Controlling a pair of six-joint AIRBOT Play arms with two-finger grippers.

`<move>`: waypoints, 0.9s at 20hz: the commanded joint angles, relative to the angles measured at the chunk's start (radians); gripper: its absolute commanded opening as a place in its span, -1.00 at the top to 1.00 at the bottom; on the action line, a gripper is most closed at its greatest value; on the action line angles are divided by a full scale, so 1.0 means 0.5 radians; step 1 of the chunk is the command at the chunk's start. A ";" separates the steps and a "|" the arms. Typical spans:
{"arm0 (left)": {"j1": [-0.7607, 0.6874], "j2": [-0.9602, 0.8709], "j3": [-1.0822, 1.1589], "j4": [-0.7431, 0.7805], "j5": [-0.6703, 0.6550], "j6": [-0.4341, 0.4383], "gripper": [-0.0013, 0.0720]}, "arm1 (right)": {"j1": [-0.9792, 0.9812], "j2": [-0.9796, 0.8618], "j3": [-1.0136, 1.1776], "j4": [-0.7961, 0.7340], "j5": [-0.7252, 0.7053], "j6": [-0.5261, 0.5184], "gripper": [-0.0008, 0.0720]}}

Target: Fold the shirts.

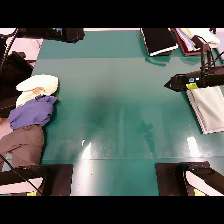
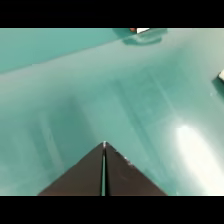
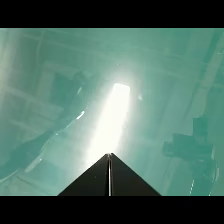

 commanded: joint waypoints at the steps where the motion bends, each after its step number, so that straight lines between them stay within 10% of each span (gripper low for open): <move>1: 0.001 -0.001 0.000 0.001 0.091 0.000 0.90 | 0.006 -0.001 0.000 0.005 0.005 0.001 0.92; 15: 0.004 -0.002 0.000 0.043 0.212 0.077 0.90 | 0.006 -0.001 -0.001 0.005 0.015 0.002 0.92; 16: 0.020 -0.001 0.000 0.157 0.210 0.124 0.69 | 0.006 -0.001 -0.001 0.005 0.015 0.001 0.92; 17: 0.053 -0.005 0.000 0.354 0.169 0.070 -0.26 | 0.006 -0.001 -0.001 0.005 0.014 0.002 0.92; 18: 0.105 -0.016 0.000 0.558 0.089 -0.056 -0.61 | 0.006 -0.001 -0.001 0.006 0.016 0.001 0.92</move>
